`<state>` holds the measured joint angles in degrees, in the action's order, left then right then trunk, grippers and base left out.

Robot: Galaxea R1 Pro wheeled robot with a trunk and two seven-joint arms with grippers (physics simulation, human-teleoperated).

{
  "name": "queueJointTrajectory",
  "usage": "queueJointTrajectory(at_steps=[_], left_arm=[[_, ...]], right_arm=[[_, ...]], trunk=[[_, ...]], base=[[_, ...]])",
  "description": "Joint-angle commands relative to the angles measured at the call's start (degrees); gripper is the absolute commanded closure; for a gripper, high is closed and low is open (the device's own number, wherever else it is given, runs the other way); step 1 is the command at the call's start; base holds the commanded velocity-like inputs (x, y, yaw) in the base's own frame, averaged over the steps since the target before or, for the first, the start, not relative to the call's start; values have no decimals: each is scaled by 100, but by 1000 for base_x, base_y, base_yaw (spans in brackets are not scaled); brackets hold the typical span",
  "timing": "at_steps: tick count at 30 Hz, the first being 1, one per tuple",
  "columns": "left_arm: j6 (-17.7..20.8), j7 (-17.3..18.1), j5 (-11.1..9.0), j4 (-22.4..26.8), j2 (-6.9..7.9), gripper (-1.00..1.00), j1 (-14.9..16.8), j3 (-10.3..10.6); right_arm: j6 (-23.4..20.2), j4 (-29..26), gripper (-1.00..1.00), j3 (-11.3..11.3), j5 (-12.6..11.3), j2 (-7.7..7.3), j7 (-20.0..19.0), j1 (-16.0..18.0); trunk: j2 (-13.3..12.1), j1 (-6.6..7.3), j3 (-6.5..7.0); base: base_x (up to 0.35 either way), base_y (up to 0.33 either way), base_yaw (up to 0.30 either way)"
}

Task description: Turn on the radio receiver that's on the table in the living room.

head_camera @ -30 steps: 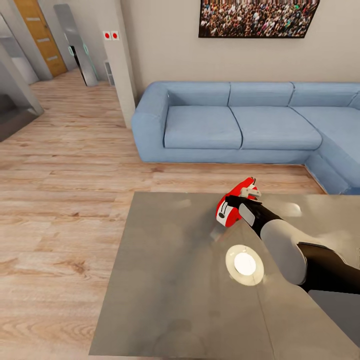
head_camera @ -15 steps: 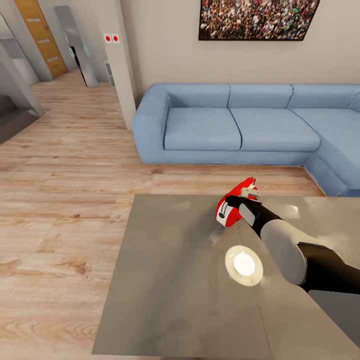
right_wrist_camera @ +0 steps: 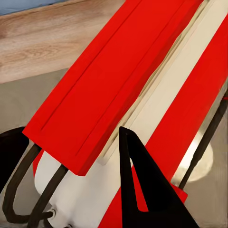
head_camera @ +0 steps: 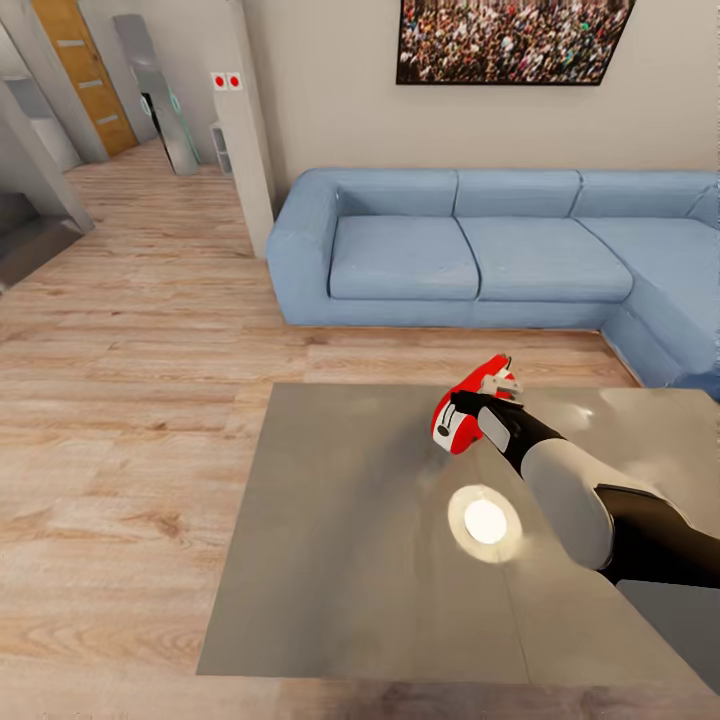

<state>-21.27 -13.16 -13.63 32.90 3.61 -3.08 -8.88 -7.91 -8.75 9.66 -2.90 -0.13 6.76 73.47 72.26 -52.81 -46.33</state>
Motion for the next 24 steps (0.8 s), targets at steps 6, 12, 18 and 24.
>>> queueJointTrajectory(at_steps=[6,12,18,24], left_arm=[[-2,1,0,1,-1,-100,0,0],[-2,0,0,0,1,-100,0,0],[-1,0,0,3,-1,-100,0,0],[0,-2,0,-1,7,-100,0,0]], right_arm=[[0,-4,100,-17,9,2,-1,0],[0,-4,100,-21,9,0,-1,2],[0,-4,100,-24,9,1,1,1],[0,-4,100,-24,9,1,1,2]], trunk=[[-242,133,109],[-483,264,216],[-723,396,324],[-964,528,432]], base=[[-327,0,0],[-156,0,0],[-17,0,0],[-2,0,0]])
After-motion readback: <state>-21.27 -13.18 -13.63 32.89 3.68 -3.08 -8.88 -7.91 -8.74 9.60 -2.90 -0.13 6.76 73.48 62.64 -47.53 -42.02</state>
